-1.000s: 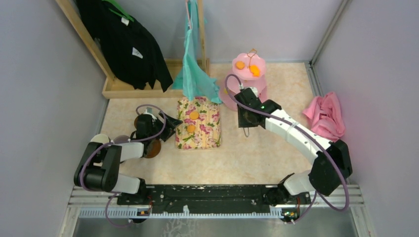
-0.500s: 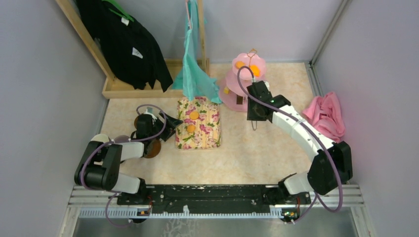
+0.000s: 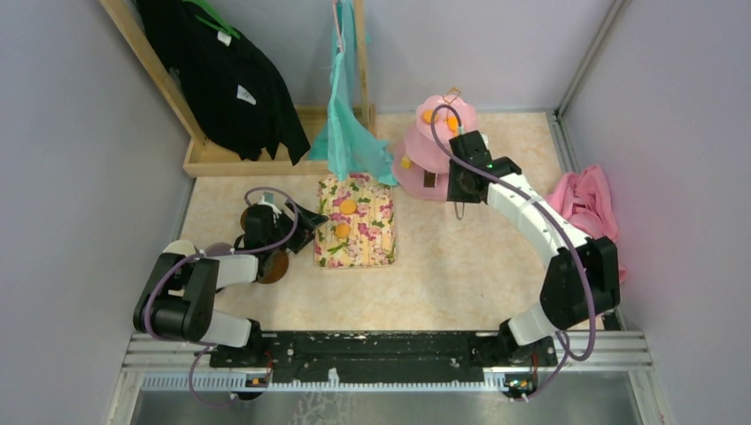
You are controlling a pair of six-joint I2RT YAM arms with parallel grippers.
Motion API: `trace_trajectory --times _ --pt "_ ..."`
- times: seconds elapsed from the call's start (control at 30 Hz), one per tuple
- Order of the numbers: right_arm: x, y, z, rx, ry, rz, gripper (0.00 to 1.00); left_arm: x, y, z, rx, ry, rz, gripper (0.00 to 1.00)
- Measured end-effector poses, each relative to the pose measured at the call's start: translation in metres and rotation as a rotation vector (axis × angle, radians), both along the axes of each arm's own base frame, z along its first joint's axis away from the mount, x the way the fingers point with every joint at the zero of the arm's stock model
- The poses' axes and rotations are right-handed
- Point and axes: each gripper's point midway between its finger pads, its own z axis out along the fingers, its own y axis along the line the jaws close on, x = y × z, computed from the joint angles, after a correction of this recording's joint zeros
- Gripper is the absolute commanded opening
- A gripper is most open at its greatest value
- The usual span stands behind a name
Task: Serve the afternoon tea
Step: Place the desert on the desert table.
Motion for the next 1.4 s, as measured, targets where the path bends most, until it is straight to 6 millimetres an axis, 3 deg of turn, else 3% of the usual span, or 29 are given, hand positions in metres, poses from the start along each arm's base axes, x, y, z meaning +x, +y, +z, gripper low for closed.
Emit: trace_trajectory --times 0.4,0.73,1.0,1.4 --pt "0.033 -0.009 -0.002 -0.003 -0.007 -0.030 0.09 0.000 0.000 0.000 0.000 0.000 0.000 0.86" --pt "0.066 -0.004 -0.008 0.006 -0.010 -0.032 0.10 0.002 -0.001 0.000 -0.002 -0.004 -0.002 0.86" --pt "0.076 -0.005 -0.015 0.007 0.005 -0.036 0.10 0.005 -0.002 0.000 -0.005 -0.006 -0.007 0.86" --pt "0.085 -0.007 -0.009 0.014 -0.012 -0.040 0.12 0.006 -0.003 0.000 -0.006 -0.008 -0.008 0.86"
